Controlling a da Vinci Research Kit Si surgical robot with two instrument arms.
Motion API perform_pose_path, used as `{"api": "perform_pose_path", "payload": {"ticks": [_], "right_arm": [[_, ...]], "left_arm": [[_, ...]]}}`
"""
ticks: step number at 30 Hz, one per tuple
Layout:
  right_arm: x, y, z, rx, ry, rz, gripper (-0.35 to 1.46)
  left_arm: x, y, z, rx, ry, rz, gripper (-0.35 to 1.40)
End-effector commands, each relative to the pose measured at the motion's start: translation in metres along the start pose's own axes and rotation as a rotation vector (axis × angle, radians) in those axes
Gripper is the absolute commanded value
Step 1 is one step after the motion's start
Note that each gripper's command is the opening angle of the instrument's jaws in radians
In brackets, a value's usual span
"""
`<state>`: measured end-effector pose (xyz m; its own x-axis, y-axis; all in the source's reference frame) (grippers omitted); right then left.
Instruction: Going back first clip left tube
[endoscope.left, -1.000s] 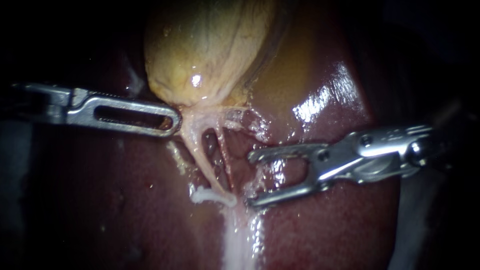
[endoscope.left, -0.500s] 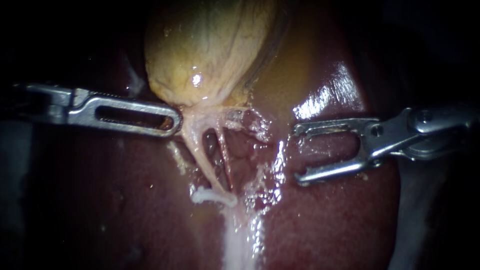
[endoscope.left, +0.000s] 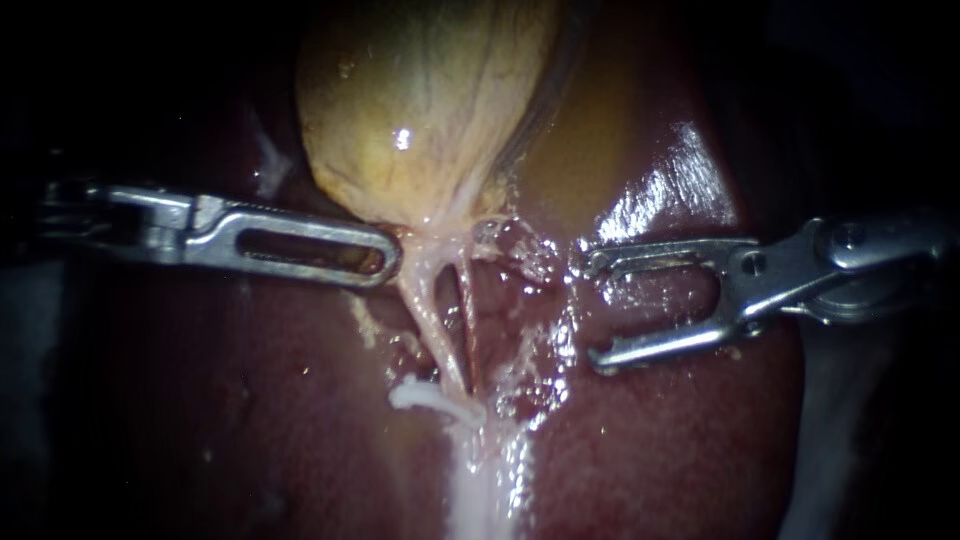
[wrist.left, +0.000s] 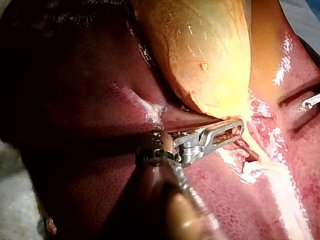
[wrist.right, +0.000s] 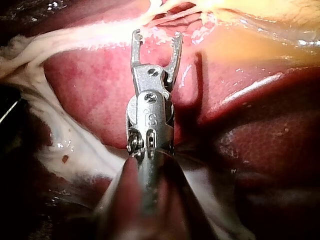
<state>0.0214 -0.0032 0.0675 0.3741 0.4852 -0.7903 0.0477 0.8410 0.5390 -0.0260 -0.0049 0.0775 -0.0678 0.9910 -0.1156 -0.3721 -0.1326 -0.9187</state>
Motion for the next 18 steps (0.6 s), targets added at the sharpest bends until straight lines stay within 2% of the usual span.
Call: {"api": "perform_pose_path", "payload": {"ticks": [1,7,18], "right_arm": [[0.0,0.0,0.0,0.0,0.0,0.0,0.5],[0.0,0.0,0.0,0.0,0.0,0.0,0.5],[0.0001,0.0,0.0,-0.001,0.0,0.0,0.5]], "left_arm": [[0.0,0.0,0.0002,0.004,-0.005,0.001,-0.35],[0.0001,0.0,0.001,0.002,-0.007,0.0,-0.35],[0.0001,0.0,0.0011,0.002,-0.007,0.0,-0.35]]}}
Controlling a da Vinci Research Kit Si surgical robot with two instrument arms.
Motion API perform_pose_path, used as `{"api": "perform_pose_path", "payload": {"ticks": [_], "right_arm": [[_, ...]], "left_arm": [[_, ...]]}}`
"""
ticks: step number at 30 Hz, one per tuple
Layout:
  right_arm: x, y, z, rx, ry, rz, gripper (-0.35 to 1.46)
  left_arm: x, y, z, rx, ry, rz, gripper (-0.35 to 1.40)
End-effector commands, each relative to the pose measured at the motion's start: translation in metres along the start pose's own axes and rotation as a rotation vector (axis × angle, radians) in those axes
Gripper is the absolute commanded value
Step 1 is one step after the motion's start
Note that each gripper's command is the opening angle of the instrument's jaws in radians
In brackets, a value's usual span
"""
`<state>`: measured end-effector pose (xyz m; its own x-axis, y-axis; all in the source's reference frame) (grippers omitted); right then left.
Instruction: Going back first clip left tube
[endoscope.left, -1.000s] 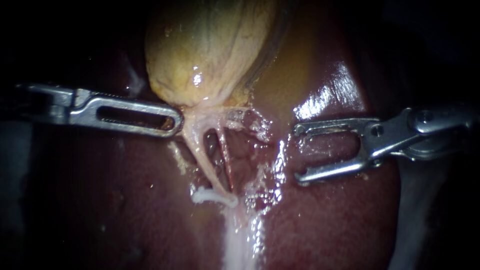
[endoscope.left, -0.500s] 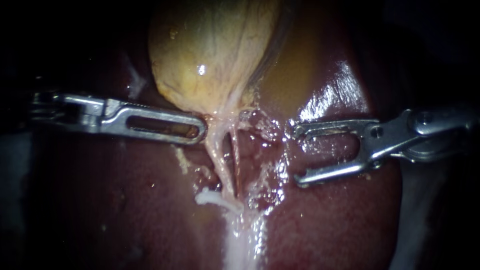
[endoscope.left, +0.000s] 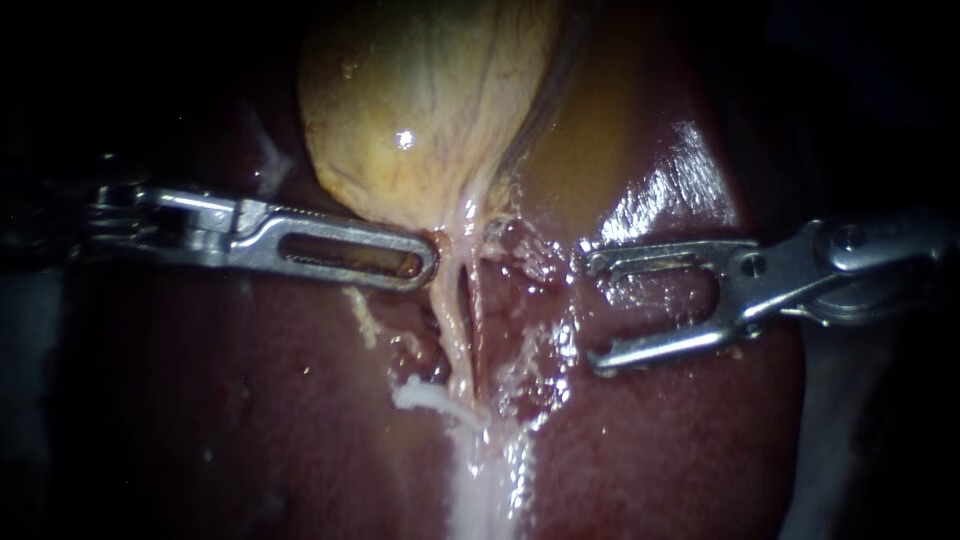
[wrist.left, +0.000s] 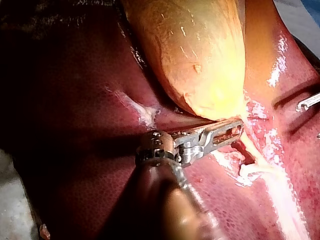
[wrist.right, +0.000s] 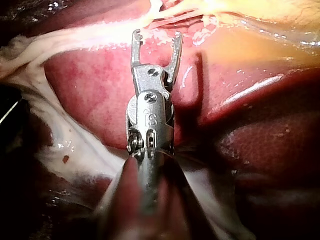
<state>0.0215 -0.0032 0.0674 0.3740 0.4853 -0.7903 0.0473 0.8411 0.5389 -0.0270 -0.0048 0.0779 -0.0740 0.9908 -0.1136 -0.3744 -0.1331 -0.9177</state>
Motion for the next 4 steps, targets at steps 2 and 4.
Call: {"api": "perform_pose_path", "payload": {"ticks": [2,4], "right_arm": [[0.0,0.0,0.0,0.0,0.003,0.0,0.5],[0.0,0.0,0.0,-0.004,0.003,0.0,0.5]], "left_arm": [[0.0,0.0,0.0,0.0,0.0,0.0,-0.35],[0.0,0.0,0.0,0.0,0.0,0.0,-0.35]]}}
